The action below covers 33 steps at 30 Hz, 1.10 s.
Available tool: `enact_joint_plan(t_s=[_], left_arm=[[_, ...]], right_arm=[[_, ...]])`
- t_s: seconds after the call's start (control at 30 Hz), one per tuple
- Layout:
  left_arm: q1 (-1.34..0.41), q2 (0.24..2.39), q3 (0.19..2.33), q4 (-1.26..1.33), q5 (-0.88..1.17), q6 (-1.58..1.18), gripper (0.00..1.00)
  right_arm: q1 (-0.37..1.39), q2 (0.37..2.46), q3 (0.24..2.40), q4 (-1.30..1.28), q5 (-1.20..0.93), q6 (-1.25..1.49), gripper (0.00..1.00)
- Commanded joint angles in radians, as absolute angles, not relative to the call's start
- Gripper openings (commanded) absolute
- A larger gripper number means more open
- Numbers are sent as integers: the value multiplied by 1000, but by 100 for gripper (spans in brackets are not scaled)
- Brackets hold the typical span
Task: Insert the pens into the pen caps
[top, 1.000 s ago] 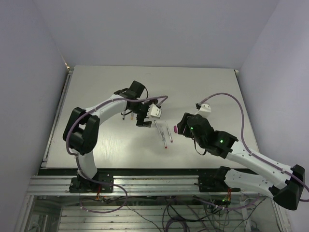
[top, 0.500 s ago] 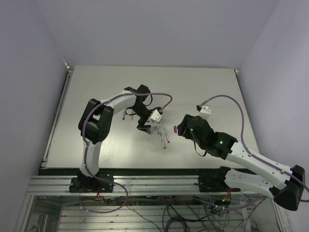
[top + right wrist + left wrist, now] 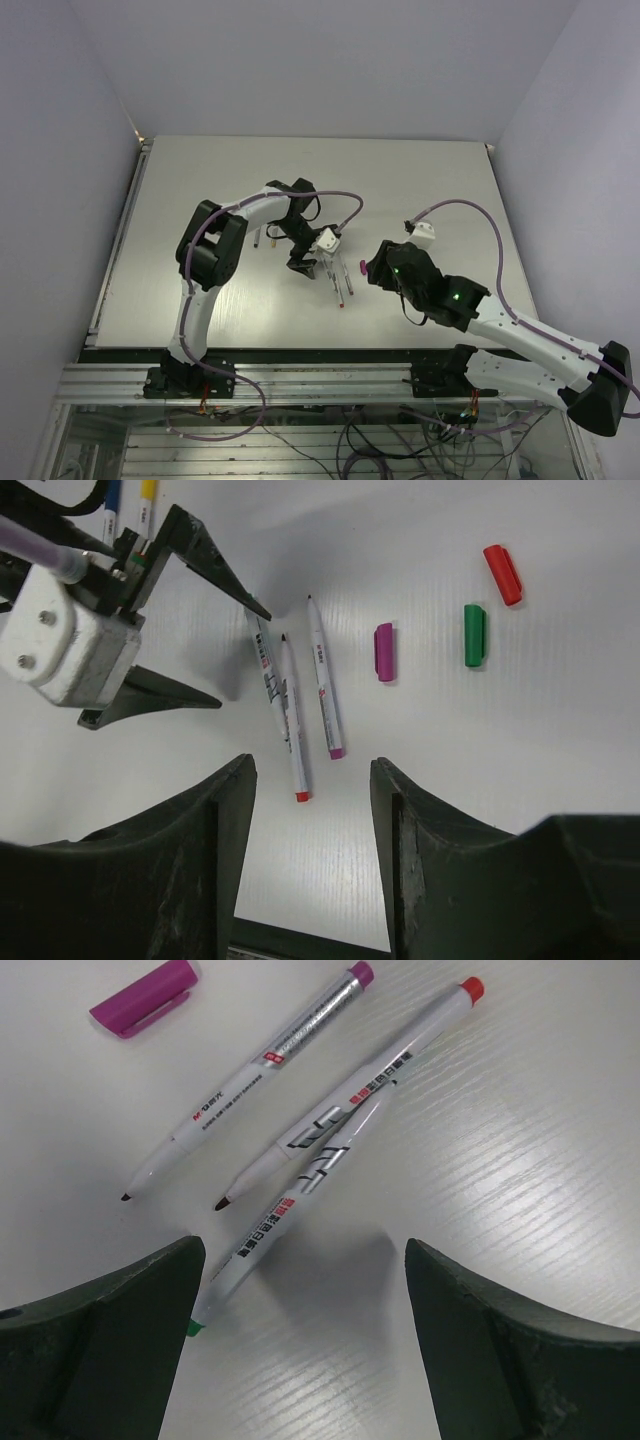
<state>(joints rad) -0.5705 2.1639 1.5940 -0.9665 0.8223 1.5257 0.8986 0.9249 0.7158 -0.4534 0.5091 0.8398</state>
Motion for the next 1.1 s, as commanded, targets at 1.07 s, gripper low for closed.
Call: enact_joint_plan(t_s=[1.07], left_arm=[[-642,2071,1485,-995,700,1184,65]], right_arm=[[899,829,688,-464,544,869,49]])
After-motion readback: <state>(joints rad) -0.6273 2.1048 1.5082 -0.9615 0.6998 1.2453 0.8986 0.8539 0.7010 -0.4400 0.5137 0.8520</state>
